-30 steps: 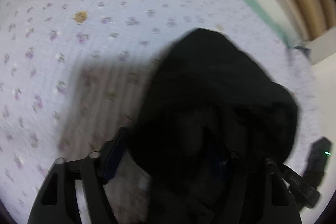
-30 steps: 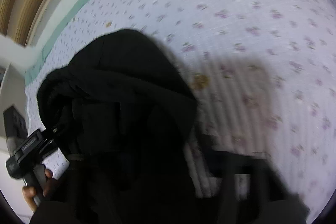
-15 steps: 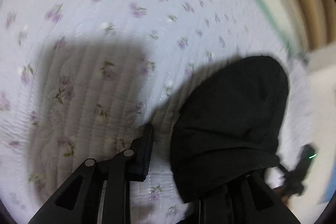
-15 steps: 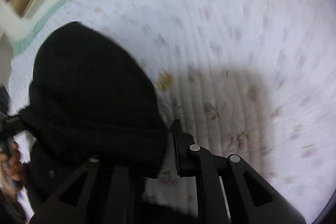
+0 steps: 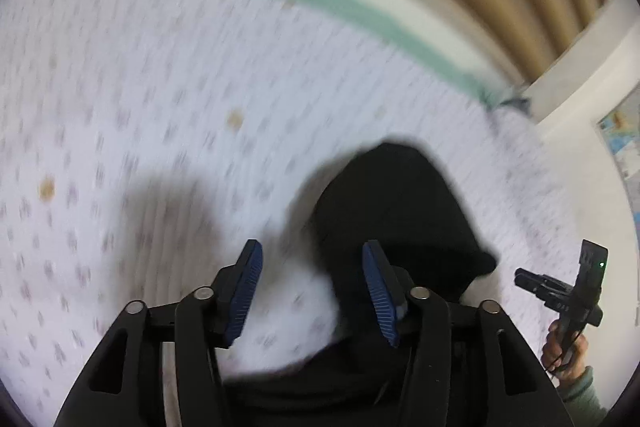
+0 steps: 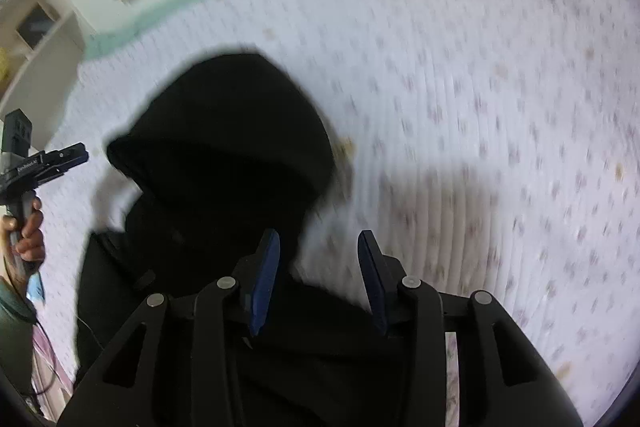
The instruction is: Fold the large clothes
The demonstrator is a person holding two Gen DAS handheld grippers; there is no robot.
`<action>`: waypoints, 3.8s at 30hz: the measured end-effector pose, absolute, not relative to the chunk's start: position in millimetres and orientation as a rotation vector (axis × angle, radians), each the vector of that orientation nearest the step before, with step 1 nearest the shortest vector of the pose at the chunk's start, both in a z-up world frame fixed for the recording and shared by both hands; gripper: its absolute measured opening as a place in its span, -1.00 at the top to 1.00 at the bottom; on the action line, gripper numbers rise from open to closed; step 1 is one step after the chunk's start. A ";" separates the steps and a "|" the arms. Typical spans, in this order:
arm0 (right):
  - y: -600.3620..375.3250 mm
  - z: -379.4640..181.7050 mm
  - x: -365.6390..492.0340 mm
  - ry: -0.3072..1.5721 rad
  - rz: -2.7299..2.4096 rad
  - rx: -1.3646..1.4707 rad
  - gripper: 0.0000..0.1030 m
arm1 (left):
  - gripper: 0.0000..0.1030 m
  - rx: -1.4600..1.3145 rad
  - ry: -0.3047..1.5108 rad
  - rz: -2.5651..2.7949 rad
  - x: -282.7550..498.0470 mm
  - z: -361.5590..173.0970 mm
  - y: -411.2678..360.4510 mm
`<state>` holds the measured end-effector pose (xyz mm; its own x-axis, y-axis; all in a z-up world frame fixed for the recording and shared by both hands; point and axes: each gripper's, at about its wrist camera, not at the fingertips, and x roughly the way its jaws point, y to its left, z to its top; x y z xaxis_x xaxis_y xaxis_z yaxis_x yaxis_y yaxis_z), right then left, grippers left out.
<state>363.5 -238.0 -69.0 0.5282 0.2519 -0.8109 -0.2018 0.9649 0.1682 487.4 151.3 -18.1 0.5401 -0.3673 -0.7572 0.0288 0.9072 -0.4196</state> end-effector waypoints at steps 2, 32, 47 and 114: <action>-227.8 -50.5 375.3 0.928 0.306 0.086 0.14 | -0.24 -0.360 0.931 -0.275 505.8 -2.0 133.9; -202.1 -93.6 419.1 1.086 0.259 -0.040 -0.02 | -0.28 -0.308 1.113 -0.260 549.3 -59.5 135.1; -177.0 -154.3 545.8 1.235 0.483 0.220 -0.56 | -0.28 -0.544 1.276 -0.500 613.9 -133.8 96.3; -67.7 -208.0 160.7 1.197 0.320 -0.072 -0.11 | 0.17 -0.442 1.295 -0.455 213.4 -119.4 51.3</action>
<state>160.7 -67.7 -208.0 0.3256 0.2058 -0.9228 -0.2815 0.9529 0.1132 213.4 51.3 -119.4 0.2102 -0.5530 -0.8062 0.0735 0.8313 -0.5510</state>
